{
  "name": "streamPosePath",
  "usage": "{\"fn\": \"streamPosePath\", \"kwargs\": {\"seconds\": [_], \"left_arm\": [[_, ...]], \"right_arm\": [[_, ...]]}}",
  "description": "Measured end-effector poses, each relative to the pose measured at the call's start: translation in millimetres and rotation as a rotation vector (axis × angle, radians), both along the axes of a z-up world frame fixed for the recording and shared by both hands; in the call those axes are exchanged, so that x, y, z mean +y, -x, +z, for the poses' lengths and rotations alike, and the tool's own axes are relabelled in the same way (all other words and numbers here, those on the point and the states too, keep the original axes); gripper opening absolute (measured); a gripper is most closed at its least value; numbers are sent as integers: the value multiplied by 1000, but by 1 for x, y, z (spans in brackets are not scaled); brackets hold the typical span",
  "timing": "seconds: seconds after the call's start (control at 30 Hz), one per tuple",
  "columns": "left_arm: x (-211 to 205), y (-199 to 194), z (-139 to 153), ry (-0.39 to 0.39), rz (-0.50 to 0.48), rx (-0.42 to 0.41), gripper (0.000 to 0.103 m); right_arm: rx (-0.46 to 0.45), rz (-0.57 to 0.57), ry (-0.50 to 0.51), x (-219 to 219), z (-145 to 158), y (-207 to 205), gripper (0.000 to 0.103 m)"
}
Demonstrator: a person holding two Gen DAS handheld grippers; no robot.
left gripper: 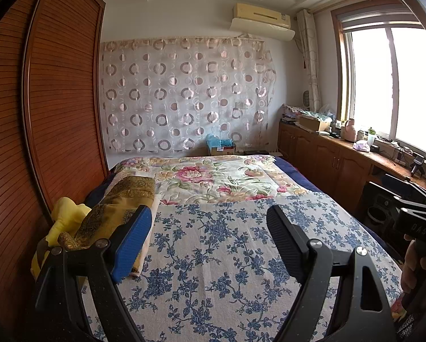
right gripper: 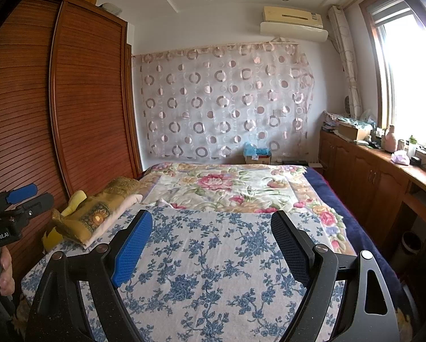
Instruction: Fold small clothes
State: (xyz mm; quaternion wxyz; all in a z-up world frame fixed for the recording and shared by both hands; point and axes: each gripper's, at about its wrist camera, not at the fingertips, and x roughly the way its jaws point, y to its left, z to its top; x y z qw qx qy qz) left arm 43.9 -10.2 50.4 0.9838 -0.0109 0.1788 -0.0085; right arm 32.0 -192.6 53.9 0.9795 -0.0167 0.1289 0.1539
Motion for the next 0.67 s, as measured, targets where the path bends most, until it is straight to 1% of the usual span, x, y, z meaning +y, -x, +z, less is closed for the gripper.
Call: {"fn": "streamPosePath", "kwargs": {"seconds": [0.67], "left_arm": [[-1,0,-1,-1,-1,-1,83]], "right_arm": [[-4,1,-1,0,-2,0,87]]}}
